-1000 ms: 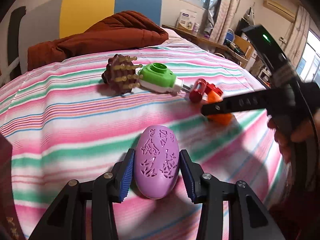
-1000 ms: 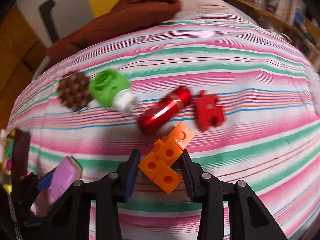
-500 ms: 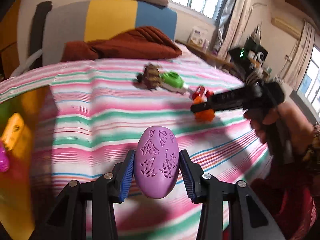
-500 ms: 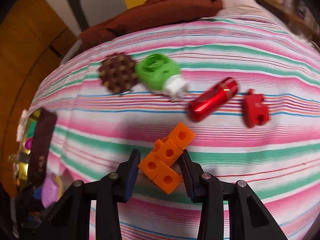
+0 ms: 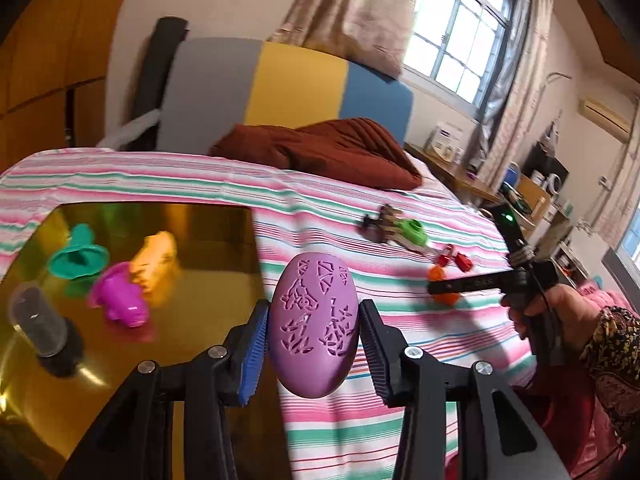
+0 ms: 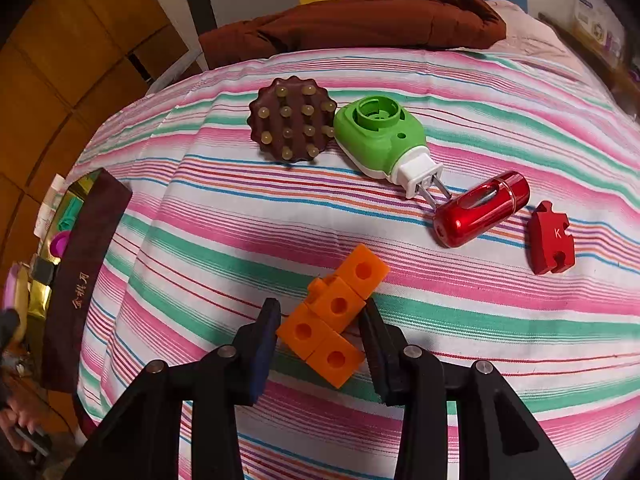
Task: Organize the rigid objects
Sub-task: 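Carry the lavender box into the gold tray and open the left tool while the right tool holds the cubes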
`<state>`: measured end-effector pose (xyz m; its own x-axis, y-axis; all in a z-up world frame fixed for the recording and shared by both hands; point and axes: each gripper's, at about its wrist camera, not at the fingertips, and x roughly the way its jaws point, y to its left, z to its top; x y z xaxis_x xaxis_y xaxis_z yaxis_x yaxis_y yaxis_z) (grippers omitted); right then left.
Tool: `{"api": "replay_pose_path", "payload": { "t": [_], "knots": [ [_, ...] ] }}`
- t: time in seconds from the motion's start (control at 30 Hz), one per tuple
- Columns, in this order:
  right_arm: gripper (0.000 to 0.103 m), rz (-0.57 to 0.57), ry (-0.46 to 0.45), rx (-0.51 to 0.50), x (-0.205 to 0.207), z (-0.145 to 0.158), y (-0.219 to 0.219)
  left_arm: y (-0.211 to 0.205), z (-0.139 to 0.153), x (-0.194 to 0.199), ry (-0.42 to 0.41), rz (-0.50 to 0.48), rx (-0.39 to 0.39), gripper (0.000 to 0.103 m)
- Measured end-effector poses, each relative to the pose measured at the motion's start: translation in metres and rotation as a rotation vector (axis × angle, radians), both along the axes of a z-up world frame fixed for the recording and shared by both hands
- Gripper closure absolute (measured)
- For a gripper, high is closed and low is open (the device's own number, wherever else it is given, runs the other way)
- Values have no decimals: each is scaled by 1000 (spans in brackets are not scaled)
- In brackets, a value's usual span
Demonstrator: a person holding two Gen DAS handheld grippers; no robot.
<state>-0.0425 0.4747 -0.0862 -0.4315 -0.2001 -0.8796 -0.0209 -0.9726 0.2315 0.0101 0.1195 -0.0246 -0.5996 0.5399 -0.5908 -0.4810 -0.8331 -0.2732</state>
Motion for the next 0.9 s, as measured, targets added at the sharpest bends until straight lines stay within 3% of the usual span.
{"api": "replay_pose_path", "payload": {
  "t": [0.4,0.7,0.9],
  "knots": [
    [62,20,13,43,1,2,-2,-60,-28,-27,-97,162,-36,59],
    [62,28,19,65,1,1,-6,-77,-50,-44,-167,213,-108,59],
    [61,31,25,84,0,1,-8,-87,-56,-45,-162,254,-158,59]
  ]
}}
